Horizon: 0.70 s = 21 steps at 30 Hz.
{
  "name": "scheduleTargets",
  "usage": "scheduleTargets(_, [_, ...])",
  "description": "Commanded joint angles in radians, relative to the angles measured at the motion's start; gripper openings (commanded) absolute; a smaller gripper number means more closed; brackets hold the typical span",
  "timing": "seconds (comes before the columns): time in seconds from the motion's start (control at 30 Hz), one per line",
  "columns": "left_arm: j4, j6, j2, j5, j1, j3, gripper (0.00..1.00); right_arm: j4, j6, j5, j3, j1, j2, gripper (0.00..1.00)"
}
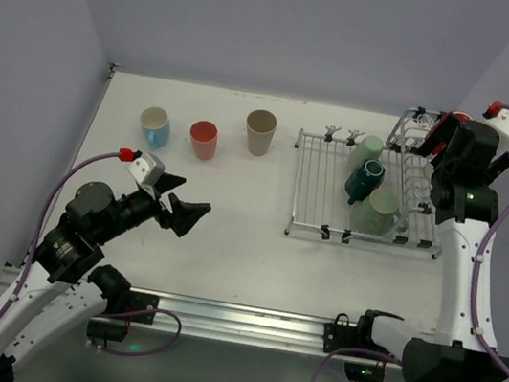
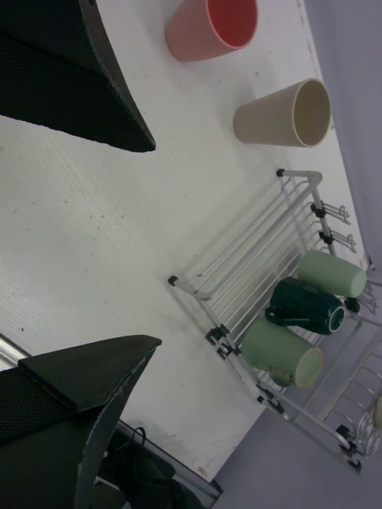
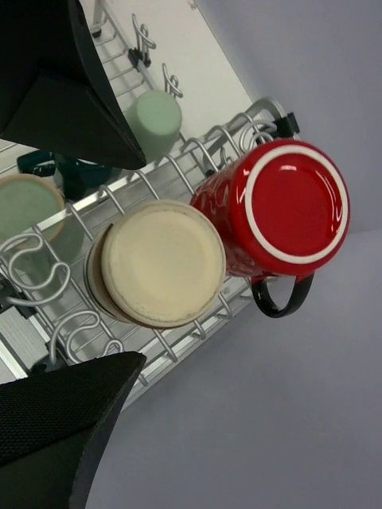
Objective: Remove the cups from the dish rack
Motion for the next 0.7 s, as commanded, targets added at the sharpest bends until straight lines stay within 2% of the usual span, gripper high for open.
scheduleTargets(0.0, [-0.009,0.026,-0.023,-0.013,-0.034,0.009,1.00,0.069,-0.006,-0.102,0.000,-0.052,-0.011,0.99])
scheduleTargets(0.13, [-0.011,0.029,-0.022,-0.021,-0.072,0.009,1.00,0.066,-0.013,-0.081,0.007,-0.069,0.015,0.99])
scheduleTargets(0.23, [-0.011,0.029,-0.025,-0.027,-0.085,0.012,1.00,0.066,-0.011,-0.139,0.000,-0.078,0.030,0.99])
scheduleTargets(0.67, [-0.009,0.029,-0.028,-0.036,-0.089,0.013,1.00,0.067,-0.005,-0.142,0.015,-0.085,0.121,0.96])
